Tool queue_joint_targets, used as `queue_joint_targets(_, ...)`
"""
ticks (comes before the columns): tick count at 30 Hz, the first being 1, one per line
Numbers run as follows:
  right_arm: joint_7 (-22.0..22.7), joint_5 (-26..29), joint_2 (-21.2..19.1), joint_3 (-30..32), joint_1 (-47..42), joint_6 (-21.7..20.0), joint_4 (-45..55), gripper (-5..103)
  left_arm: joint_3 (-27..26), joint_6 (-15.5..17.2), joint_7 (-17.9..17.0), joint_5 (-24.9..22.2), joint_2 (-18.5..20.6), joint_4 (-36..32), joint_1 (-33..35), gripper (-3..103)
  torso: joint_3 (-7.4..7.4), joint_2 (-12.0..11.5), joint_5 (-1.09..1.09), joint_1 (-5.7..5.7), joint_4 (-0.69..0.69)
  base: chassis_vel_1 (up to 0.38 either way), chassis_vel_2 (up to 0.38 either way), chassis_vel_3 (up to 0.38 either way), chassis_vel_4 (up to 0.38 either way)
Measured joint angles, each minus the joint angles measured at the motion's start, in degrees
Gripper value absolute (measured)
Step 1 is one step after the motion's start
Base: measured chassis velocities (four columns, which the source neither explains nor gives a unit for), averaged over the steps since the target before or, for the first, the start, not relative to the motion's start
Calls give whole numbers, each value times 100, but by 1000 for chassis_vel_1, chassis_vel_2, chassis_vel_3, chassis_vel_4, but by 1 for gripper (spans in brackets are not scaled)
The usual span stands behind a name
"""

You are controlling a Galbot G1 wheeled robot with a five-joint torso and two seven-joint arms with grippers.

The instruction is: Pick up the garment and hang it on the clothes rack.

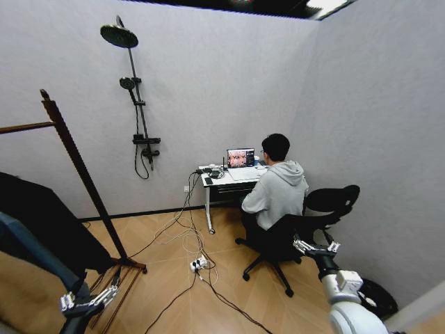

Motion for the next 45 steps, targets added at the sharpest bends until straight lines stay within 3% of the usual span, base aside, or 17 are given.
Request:
queue_joint_targets(27,-4,5,13,-97,23,7,-19,100,0,0,0,0,0,0,0,100,0,-1,0,2,0,113,-84,-83,114)
queue_joint_targets(45,-4,-20,-4,-199,82,18,-20,100,0,0,1,0,0,0,0,100,0,0,-2,0,-1,208,-208,-213,203)
